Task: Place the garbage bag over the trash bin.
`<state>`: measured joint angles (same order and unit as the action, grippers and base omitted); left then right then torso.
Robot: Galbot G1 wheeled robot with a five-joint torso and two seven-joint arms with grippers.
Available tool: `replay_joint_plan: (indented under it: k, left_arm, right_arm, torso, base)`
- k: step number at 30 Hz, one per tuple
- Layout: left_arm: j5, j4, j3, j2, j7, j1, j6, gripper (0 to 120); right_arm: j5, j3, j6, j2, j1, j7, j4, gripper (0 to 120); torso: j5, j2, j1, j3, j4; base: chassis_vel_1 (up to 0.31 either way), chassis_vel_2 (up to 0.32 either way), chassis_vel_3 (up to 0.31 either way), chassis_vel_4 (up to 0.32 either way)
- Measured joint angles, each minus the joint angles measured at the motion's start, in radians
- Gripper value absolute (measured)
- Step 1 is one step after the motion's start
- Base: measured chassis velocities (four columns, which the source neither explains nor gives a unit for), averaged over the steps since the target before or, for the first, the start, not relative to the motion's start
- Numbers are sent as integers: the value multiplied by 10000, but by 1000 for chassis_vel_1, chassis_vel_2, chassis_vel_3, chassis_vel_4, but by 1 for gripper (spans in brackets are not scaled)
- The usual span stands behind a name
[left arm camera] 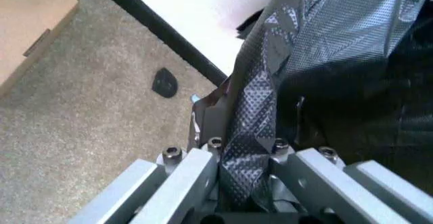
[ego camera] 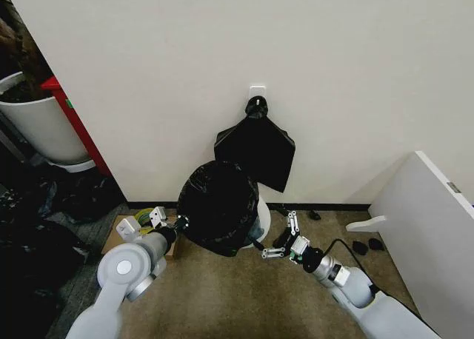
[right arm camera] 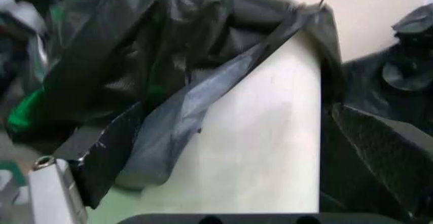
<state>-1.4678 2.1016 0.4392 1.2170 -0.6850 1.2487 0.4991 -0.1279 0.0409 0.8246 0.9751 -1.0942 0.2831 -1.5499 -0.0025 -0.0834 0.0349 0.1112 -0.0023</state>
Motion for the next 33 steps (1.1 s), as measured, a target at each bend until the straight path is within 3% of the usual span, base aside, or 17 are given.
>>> replay_joint_plan:
  k: [6,10,14,19,25,29,33]
  left_arm:
    - [-5,128,-51,9,-19,39,43,0]
    - [-11,112,-82,-18,-19,29,71,0]
    - [-10,-2,-92,-28,-18,-13,84,0]
    - [221,-211,-198,-31,67,-89,1,0]
    - [565,-322,-356,-79,193,1,-35,0]
    - [994,-317,-800,-184,273,247,-54,0]
    - [1418,-367,-1057,-219,322,334,60,0]
  right_arm:
    - [1578,322,1,92,272,-1404,624,100]
    - [1671,565,0,10,340,-1847,628,100]
    - [1187,715,-2,-147,324,-1690,403,100]
    - [-764,650,-4,-481,33,-279,-197,100]
    - [-1404,1186,-8,-443,120,171,-199,100]
    - [-1178,1537,-144,-236,5,-1490,-817,100]
    - [-578,1537,-307,-118,-327,-2187,-1666,100]
  torso:
    - [2,0,0,0,1]
    - [0,0,0,0,1]
    - [1,0,0,0,1]
    - [0,0,0,0,-1]
    - [0,0,0,0,0]
    - [0,0,0,0,1]
    - [0,0,0,-1,-1]
  base:
    - [0,0,0,0]
    - [0,0,0,0]
    - [0,0,0,0]
    - [0,0,0,0]
    - [0,0,0,0]
    - [0,0,0,0]
    - [0,0,0,0]
